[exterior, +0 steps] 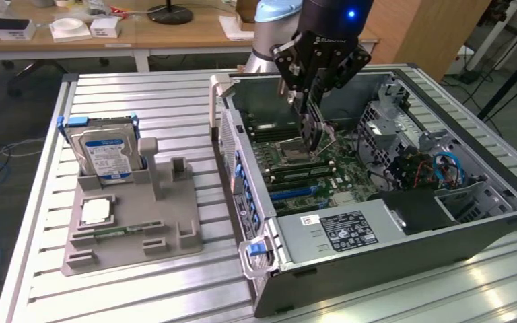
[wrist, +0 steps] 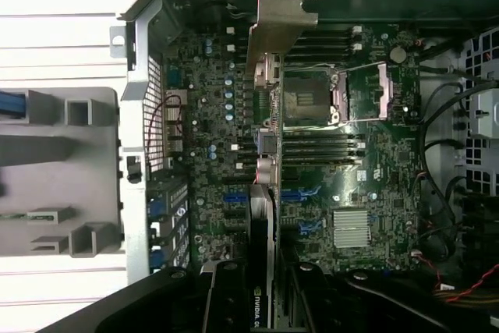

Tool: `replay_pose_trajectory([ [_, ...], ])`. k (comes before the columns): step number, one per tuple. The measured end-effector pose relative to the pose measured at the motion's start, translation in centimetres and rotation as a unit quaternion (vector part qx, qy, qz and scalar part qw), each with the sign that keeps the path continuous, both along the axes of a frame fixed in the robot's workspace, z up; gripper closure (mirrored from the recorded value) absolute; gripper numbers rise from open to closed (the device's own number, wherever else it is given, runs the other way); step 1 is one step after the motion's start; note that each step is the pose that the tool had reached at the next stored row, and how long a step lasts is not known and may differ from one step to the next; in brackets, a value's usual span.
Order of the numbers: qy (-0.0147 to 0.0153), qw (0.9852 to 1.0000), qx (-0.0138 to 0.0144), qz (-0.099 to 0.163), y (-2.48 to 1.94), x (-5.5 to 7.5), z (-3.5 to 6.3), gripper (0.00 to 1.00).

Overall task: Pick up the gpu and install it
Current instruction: 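Pick up the gpu and move the gpu toward the slot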

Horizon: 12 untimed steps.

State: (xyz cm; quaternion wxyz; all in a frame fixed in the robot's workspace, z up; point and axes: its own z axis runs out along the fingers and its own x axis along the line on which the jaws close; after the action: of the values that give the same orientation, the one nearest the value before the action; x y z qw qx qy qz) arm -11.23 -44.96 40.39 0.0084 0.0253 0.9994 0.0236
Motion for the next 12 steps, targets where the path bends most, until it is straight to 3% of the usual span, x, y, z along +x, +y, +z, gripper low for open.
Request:
replay_pose_trajectory([
  [12, 0.0000, 1.0000, 0.0000, 0.000, 0.00, 1.3, 0.00, 0.74],
])
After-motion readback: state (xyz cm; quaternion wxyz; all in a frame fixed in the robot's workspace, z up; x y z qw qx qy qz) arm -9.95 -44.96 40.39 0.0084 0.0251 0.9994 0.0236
